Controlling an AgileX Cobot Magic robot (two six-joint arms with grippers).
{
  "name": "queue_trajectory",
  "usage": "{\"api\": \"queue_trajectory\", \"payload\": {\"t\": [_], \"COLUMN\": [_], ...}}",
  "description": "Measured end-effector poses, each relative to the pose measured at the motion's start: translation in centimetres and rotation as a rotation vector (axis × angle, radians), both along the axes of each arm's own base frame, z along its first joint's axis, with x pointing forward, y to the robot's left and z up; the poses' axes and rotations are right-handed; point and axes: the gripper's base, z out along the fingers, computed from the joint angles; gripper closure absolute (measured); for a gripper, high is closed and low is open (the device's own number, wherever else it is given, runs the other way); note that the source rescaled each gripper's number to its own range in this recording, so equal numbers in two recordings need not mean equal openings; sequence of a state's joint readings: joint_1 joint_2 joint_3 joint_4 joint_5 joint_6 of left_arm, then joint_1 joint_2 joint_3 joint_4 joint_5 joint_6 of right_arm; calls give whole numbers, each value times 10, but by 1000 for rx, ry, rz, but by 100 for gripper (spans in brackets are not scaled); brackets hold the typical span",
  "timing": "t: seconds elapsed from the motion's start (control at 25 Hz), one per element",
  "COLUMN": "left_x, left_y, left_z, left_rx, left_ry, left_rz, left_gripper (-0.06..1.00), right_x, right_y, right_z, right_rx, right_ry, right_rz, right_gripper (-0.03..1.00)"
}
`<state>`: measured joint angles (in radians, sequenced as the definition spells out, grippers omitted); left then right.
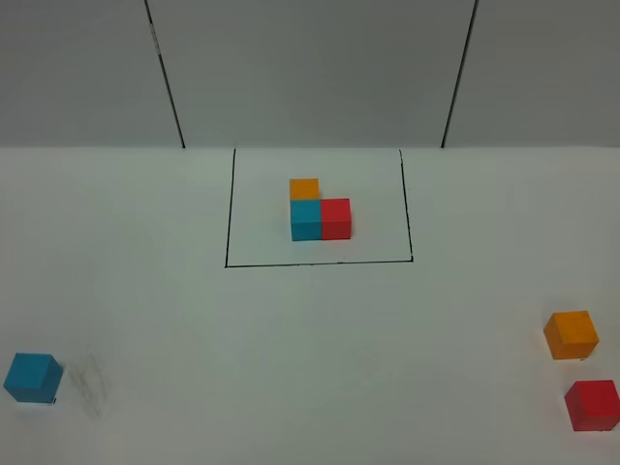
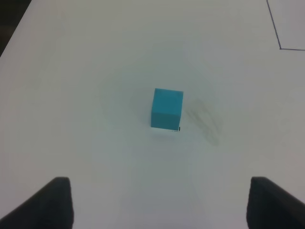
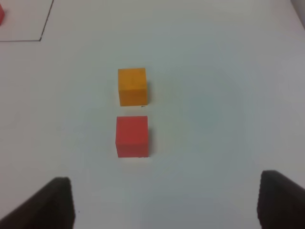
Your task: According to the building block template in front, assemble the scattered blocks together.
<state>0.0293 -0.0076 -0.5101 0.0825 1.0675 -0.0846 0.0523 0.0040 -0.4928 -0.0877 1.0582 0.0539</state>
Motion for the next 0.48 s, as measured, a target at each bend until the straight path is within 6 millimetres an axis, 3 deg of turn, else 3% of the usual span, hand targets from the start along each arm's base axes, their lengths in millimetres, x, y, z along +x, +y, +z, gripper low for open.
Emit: {"api": "queue_trajectory", "payload": {"t": [0.48], "left_x": [0], "left_y": [0], "left_z": [0], "left_rx": [0], "left_ry": [0], "left_rz": [0], "left_gripper": [25], "right_x": [0], "right_y": [0], "right_z": [0], "right_rx": [0], "right_ry": [0], "right_rz": [0], "right_gripper": [35]}}
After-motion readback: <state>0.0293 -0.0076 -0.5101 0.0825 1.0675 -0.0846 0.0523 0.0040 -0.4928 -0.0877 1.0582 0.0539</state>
